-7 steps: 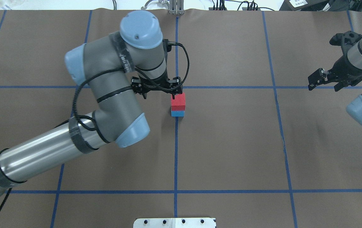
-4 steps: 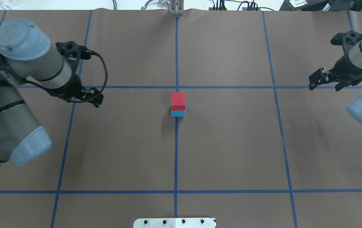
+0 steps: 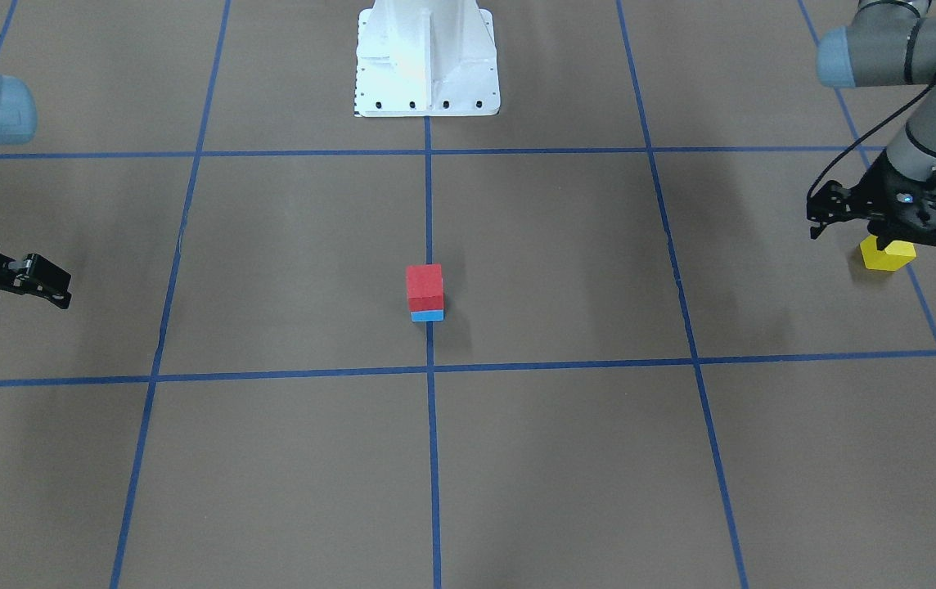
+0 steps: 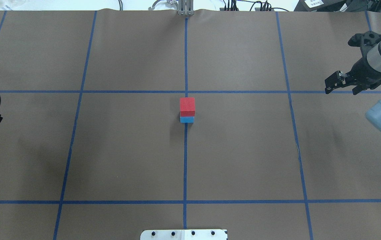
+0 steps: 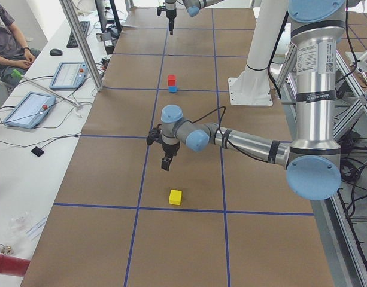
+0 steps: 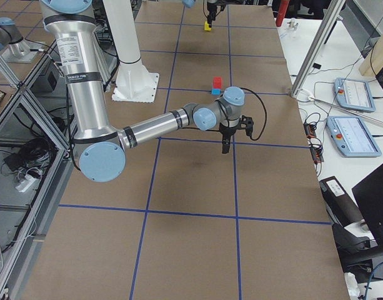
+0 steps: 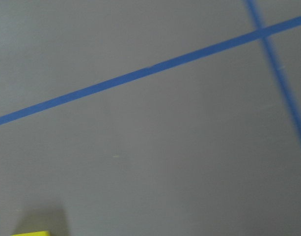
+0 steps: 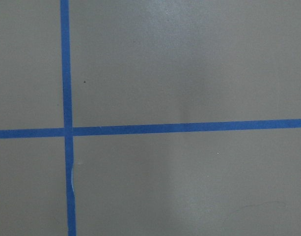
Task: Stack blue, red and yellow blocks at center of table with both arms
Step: 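Lower the left gripper and grasp the yellow cube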
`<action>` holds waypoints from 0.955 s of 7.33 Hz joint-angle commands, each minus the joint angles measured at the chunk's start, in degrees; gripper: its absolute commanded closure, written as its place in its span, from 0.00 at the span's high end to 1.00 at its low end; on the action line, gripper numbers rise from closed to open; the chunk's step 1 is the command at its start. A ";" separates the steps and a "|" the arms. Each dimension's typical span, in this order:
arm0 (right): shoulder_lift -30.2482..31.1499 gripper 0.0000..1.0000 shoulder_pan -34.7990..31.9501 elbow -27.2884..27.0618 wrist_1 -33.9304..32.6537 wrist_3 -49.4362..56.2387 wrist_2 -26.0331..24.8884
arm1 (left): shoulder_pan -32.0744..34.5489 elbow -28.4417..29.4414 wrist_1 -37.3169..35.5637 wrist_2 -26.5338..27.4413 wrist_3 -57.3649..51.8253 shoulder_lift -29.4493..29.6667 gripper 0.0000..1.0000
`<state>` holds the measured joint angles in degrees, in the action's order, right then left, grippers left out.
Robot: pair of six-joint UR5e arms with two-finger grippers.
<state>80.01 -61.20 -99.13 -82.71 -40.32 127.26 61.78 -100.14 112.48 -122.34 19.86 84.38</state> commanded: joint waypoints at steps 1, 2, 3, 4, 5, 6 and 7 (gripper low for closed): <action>0.06 1.00 0.02 -0.09 0.18 0.07 -0.52 | 7.54 10.88 5.47 -2.46 -10.67 -0.98 0.99; 0.32 1.00 0.02 -0.09 0.18 0.24 -0.52 | 7.83 11.80 5.38 -2.46 -9.33 -0.28 0.99; 0.41 1.00 0.02 -0.01 0.18 0.24 -0.52 | 7.83 12.42 5.55 -2.46 -6.79 -0.36 0.99; 0.41 1.00 0.02 0.17 0.18 0.24 -0.44 | 7.83 12.16 5.55 -2.55 -4.94 -0.36 0.99; 0.41 1.00 0.02 0.17 0.18 0.15 -0.44 | 7.75 12.25 5.55 -3.07 -2.83 -0.45 0.99; 0.41 1.00 0.02 0.17 0.18 0.07 -0.44 | 7.75 12.42 6.16 -6.39 -0.46 -0.45 0.99; 0.41 1.00 0.02 0.17 0.18 0.07 -0.44 | 7.66 13.12 6.87 -7.81 0.43 -0.45 0.99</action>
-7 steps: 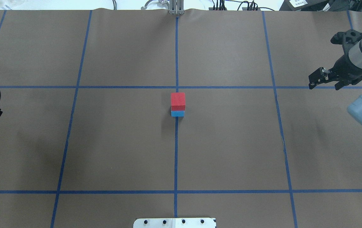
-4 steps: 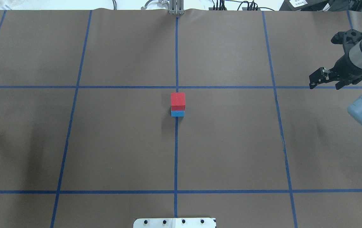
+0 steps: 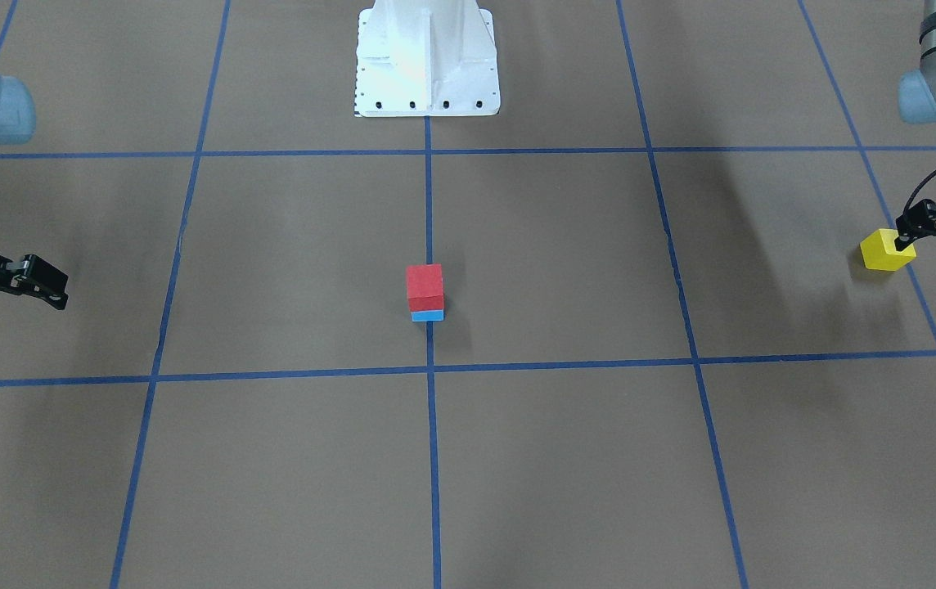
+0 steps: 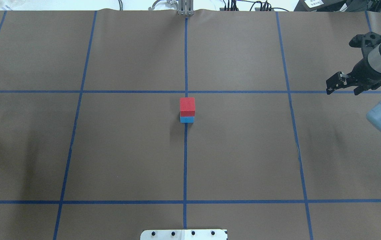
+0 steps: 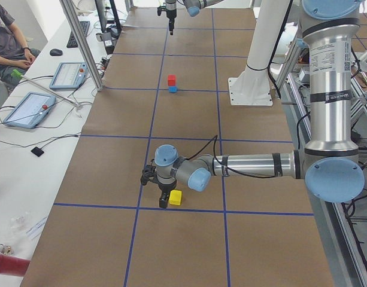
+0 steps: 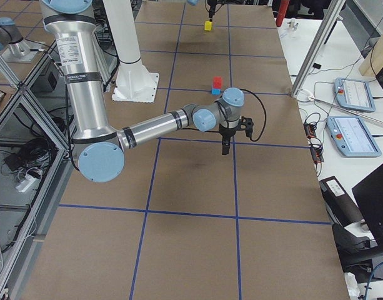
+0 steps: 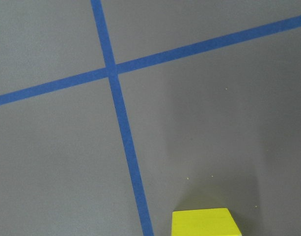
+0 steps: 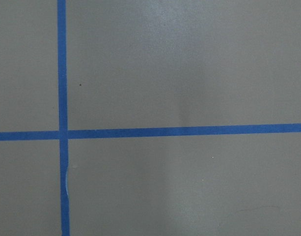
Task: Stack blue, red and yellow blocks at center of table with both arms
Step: 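Lower the left gripper and grasp the yellow cube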
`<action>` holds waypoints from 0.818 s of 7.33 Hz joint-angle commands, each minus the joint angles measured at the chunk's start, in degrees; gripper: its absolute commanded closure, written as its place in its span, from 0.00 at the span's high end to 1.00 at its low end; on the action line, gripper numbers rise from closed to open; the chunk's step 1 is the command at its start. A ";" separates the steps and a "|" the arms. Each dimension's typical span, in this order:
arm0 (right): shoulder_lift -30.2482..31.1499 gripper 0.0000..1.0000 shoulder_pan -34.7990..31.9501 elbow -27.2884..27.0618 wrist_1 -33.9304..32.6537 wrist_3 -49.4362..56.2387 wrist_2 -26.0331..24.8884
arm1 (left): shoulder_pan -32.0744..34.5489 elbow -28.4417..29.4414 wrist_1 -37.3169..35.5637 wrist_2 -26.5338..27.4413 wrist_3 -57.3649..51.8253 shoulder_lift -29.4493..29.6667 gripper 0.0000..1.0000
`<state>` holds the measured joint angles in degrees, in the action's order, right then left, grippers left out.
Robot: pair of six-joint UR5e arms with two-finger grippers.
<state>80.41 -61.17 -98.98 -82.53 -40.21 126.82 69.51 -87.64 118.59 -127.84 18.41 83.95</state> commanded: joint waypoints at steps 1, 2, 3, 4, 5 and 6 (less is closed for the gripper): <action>0.01 1.00 0.00 0.10 0.00 -0.22 0.00 | -0.16 0.98 1.38 -2.41 2.33 0.07 0.99; 0.01 1.00 0.00 0.28 0.00 -0.22 0.00 | -0.25 1.68 1.47 -2.41 2.51 0.16 0.99; 0.01 1.00 0.00 0.37 0.00 -0.22 0.00 | -0.34 2.12 1.39 -2.41 3.29 0.86 0.99; 0.01 1.00 0.00 0.28 -0.09 -0.22 0.00 | -0.95 2.74 1.91 -2.41 3.47 0.95 0.99; 0.01 1.00 0.00 0.28 -0.09 -0.22 0.09 | -1.57 4.48 3.48 -2.41 3.56 1.39 0.99; 0.01 1.00 0.00 0.19 0.00 -0.22 0.09 | -2.01 6.33 4.80 -2.41 3.56 2.00 0.99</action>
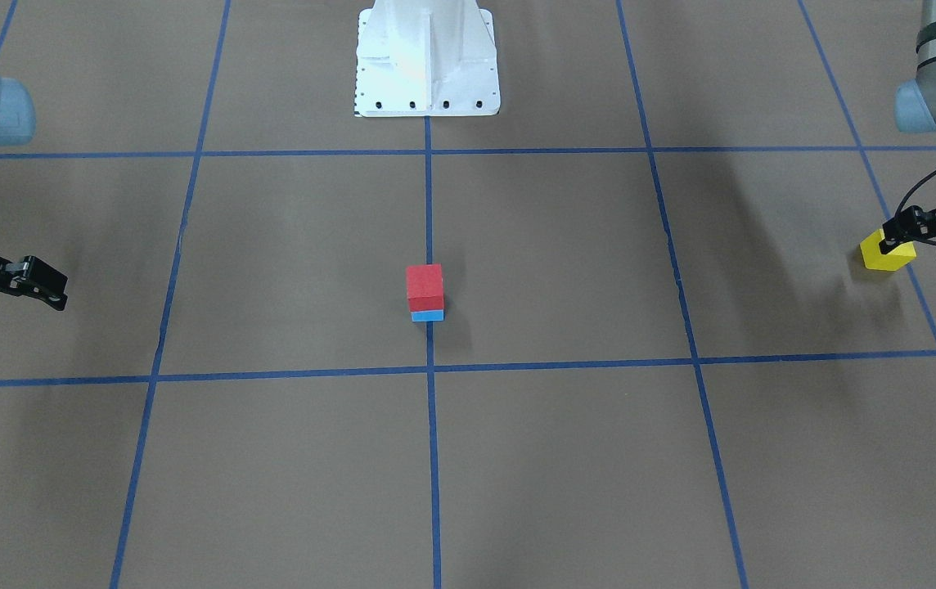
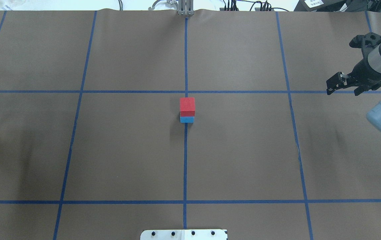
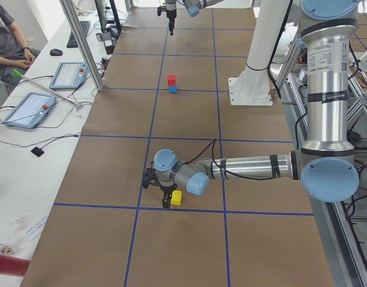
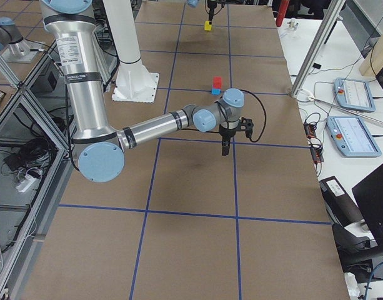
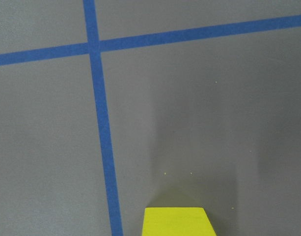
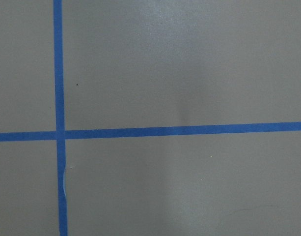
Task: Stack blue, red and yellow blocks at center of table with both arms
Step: 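Lower the left gripper and grasp the yellow cube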
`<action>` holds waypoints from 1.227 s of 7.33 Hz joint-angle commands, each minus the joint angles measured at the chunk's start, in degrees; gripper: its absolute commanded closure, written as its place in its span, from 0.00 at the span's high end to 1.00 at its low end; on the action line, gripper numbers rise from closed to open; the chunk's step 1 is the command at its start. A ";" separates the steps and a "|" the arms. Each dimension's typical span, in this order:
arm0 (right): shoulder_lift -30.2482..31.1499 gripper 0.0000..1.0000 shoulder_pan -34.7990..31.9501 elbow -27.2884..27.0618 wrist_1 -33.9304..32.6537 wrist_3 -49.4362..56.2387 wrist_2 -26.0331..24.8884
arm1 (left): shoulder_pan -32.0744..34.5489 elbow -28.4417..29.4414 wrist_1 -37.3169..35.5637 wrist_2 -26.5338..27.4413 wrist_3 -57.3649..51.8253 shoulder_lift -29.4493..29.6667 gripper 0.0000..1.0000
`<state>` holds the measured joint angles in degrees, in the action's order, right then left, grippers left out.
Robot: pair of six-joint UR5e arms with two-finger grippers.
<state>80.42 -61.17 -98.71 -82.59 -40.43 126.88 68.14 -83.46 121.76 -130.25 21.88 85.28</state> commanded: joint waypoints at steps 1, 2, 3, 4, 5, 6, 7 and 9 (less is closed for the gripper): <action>0.00 1.00 0.00 -0.26 0.06 0.00 0.03 | -0.72 2.25 1.55 -0.18 0.18 0.67 0.99; 0.09 1.00 -0.09 -0.43 0.06 -0.09 0.12 | -1.16 2.34 1.64 -1.31 0.27 0.67 0.99; 0.09 1.00 -0.09 -0.52 -0.02 -0.09 0.21 | -2.38 2.25 2.51 -1.76 2.70 0.76 0.99; 0.09 1.00 -0.09 -0.52 -0.03 -0.09 0.29 | -3.61 2.77 4.17 -1.67 4.29 0.76 0.99; 0.09 1.00 -0.09 -0.52 -0.03 -0.09 0.30 | -3.62 3.30 4.53 -1.67 4.05 0.67 0.99; 0.09 1.00 -0.09 -0.52 -0.03 -0.09 0.30 | -3.62 3.66 4.71 -1.76 3.70 0.67 0.97; 0.09 1.00 -0.09 -0.43 -0.03 -0.09 0.30 | -3.62 3.83 4.71 -1.67 3.61 0.76 0.89; 0.09 1.00 -0.09 -0.43 -0.03 -0.09 0.30 | -3.62 3.49 4.54 -1.76 4.39 0.85 0.04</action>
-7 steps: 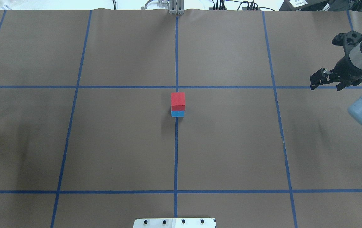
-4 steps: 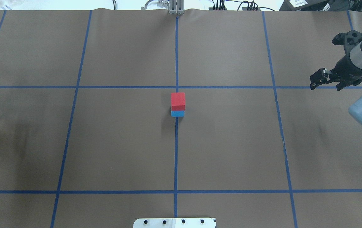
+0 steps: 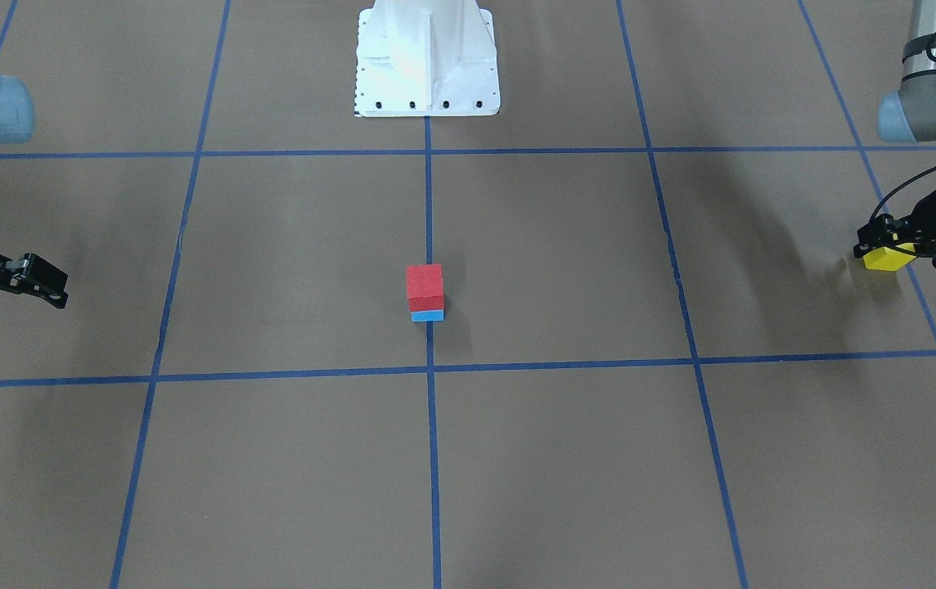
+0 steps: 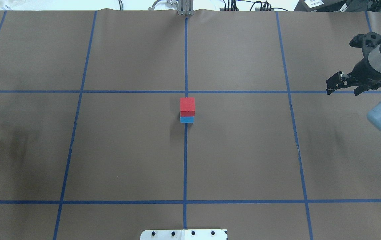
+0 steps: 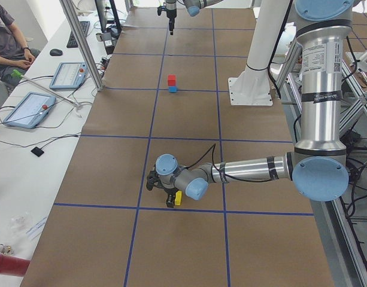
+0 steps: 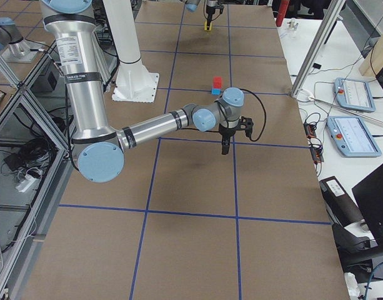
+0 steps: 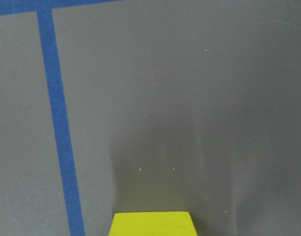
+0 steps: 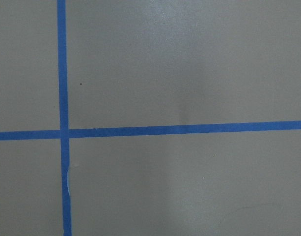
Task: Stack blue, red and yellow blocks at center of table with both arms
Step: 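Lower the left gripper and grasp the yellow cube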
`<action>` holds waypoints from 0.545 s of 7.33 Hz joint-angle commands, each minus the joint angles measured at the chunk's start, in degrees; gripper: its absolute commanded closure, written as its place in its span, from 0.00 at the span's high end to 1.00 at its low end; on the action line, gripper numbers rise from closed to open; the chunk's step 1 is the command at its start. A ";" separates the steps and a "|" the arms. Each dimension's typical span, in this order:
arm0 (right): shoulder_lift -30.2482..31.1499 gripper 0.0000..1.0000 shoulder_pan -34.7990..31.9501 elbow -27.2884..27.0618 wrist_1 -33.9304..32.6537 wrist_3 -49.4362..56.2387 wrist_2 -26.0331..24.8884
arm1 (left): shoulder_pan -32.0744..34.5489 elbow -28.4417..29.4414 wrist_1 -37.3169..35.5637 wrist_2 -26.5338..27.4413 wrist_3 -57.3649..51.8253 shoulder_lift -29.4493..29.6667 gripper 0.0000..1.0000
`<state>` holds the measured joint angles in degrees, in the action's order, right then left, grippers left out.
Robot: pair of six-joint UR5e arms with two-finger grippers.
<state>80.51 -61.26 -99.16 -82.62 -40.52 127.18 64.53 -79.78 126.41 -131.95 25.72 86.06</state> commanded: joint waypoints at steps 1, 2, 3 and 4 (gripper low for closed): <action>0.00 1.00 0.00 0.02 0.00 0.00 0.00 | -0.02 -0.81 -0.37 -0.24 0.65 0.16 0.00; 0.00 1.00 0.00 0.02 0.00 0.00 0.00 | -0.02 -3.52 -1.16 -3.02 3.00 1.03 0.00; 0.00 1.00 0.00 -0.07 0.00 0.00 0.00 | -0.72 -7.46 -2.38 -4.01 11.11 4.61 0.00; 0.00 1.00 0.00 0.01 0.09 0.09 0.00 | -3.94 -10.20 -4.39 -4.02 16.85 9.17 0.00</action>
<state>80.51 -61.26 -99.16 -82.60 -40.50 127.18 63.33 -86.03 124.12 -135.21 34.88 90.27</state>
